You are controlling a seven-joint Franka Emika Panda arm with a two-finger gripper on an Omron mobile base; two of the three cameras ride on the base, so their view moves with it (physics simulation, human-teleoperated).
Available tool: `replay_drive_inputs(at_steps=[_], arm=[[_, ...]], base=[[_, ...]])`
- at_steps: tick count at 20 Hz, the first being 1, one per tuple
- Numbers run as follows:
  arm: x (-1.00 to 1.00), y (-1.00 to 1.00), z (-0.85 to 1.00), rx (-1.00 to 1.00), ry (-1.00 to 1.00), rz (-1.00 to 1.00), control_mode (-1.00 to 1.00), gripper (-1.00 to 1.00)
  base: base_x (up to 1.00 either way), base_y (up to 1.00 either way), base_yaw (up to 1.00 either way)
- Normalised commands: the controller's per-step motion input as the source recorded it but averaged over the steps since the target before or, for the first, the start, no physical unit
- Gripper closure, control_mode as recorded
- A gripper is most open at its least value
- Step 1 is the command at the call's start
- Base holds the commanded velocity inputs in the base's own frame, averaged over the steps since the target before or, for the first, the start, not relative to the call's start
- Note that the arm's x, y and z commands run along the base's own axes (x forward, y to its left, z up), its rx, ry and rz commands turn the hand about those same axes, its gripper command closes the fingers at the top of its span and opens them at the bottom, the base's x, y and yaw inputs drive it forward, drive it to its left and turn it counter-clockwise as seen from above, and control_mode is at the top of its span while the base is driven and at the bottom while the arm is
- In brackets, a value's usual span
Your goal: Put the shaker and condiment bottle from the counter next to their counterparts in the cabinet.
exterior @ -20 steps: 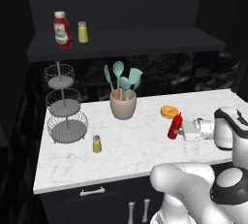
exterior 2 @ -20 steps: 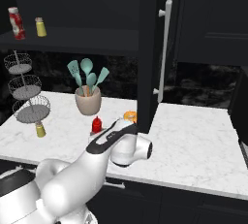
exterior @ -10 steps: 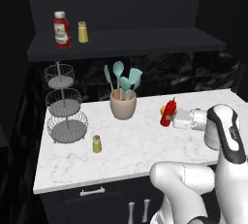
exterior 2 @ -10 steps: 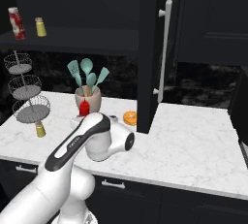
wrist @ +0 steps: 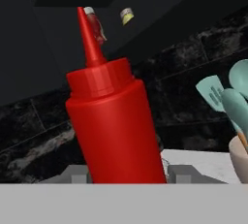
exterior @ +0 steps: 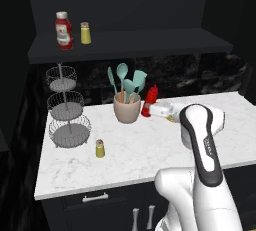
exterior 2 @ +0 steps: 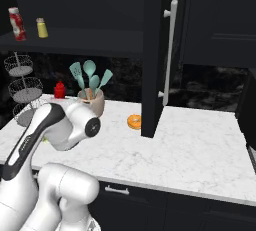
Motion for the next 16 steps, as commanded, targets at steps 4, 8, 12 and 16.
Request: replay_drive_inputs(at_steps=[4,8,12,16], arm=[[0.09,0.65,0.97,0.0,0.11,0.0,-1.0,1.0],[0.25,0.71,0.94,0.0,0.18,0.01,-1.0,1.0],[0.42,0.66,0.97,0.0,0.24,0.02,-1.0,1.0],[0.34,0.55,1.0,0.0,0.21,0.01,-1.0,1.0]], base=[[0.0,0.0,0.0],[0.0,0.0,0.0],[0.0,0.0,0.0],[0.0,0.0,0.0]])
